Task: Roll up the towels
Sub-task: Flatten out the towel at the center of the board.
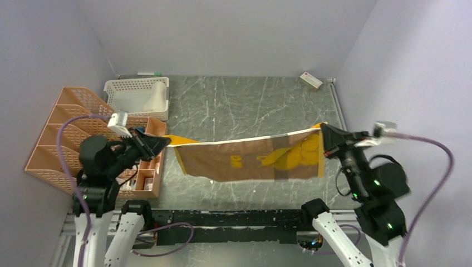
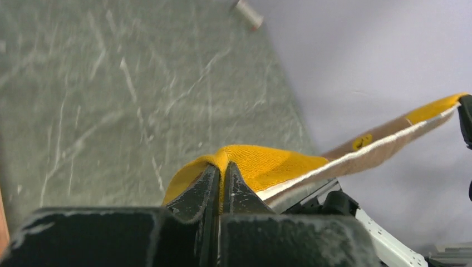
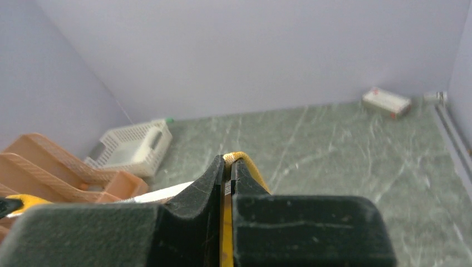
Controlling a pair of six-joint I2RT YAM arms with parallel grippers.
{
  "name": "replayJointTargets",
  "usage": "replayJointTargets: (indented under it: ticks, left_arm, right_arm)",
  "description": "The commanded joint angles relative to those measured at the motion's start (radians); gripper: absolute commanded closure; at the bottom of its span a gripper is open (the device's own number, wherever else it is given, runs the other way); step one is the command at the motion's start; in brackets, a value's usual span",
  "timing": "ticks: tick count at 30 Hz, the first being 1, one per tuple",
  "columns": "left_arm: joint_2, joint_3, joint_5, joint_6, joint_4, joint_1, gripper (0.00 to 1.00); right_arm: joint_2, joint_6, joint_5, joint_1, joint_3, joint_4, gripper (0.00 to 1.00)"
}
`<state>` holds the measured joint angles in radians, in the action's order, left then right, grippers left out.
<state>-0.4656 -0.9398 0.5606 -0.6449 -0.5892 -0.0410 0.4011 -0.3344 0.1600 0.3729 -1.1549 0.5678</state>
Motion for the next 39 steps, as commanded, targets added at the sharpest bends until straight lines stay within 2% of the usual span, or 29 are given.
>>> replayJointTargets:
  ticks: [1,4,8,12,16,19,23,26,27,28,29,30,31,33,36,39]
  left_arm:
    - [-0.071,0.121,-0.048,-0.043,-0.016,0.001,0.93]
    - [-0.170,0.184,-0.074,-0.053,0.100,0.000,0.93]
    - [-0.384,0.223,-0.077,-0.052,0.295,0.000,0.93]
    - [-0.729,0.218,-0.081,-0.072,0.552,-0.029,0.93]
    - [-1.074,0.034,-0.162,-0.055,0.653,-0.081,0.93]
    - [-1.262,-0.128,-0.210,-0.052,0.679,-0.083,0.93]
    - [-1.499,-0.435,-0.228,0.001,0.570,-0.083,0.92]
    - [-1.657,-0.661,-0.236,0.044,0.480,-0.083,0.75]
    - [-1.689,-0.716,-0.237,0.054,0.466,-0.082,0.60]
    - [-1.712,-0.760,-0.241,0.070,0.451,-0.082,0.37]
    - [-1.731,-0.808,-0.249,0.089,0.423,-0.081,0.22]
    - [-1.744,-0.850,-0.253,0.114,0.387,-0.079,0.09]
    - [-1.747,-0.880,-0.254,0.140,0.365,-0.079,0.02]
    - [-1.720,-0.873,-0.264,0.174,0.365,-0.077,0.01]
    - [-1.661,-0.787,-0.259,0.208,0.412,-0.066,0.01]
    - [-1.643,-0.724,-0.206,0.265,0.426,-0.065,0.01]
  right_arm:
    - [0.104,-0.077,0.058,-0.006,0.158,-0.010,1.00]
    - [0.163,-0.154,0.129,-0.006,0.285,-0.148,1.00]
    - [0.282,-0.236,0.226,-0.008,0.422,-0.375,1.00]
    - [0.518,-0.272,0.304,-0.014,0.464,-0.582,1.00]
    - [0.794,-0.313,0.296,-0.071,0.440,-0.773,1.00]
    - [0.986,-0.330,0.230,-0.145,0.362,-0.840,1.00]
    - [1.230,-0.301,0.108,-0.230,0.179,-0.870,0.98]
    - [1.385,-0.211,0.010,-0.266,0.016,-0.864,0.77]
    - [1.425,-0.178,-0.017,-0.272,-0.037,-0.855,0.62]
    - [1.457,-0.150,-0.045,-0.277,-0.082,-0.838,0.40]
    - [1.482,-0.121,-0.061,-0.281,-0.133,-0.804,0.19]
    - [1.497,-0.089,-0.073,-0.282,-0.171,-0.769,0.09]
    - [1.500,-0.058,-0.083,-0.283,-0.190,-0.748,0.02]
    - [1.467,-0.007,-0.095,-0.284,-0.158,-0.772,0.00]
    - [1.394,0.042,-0.145,-0.303,-0.032,-0.885,0.00]
    - [1.396,0.011,-0.345,-0.385,0.035,-0.904,0.01]
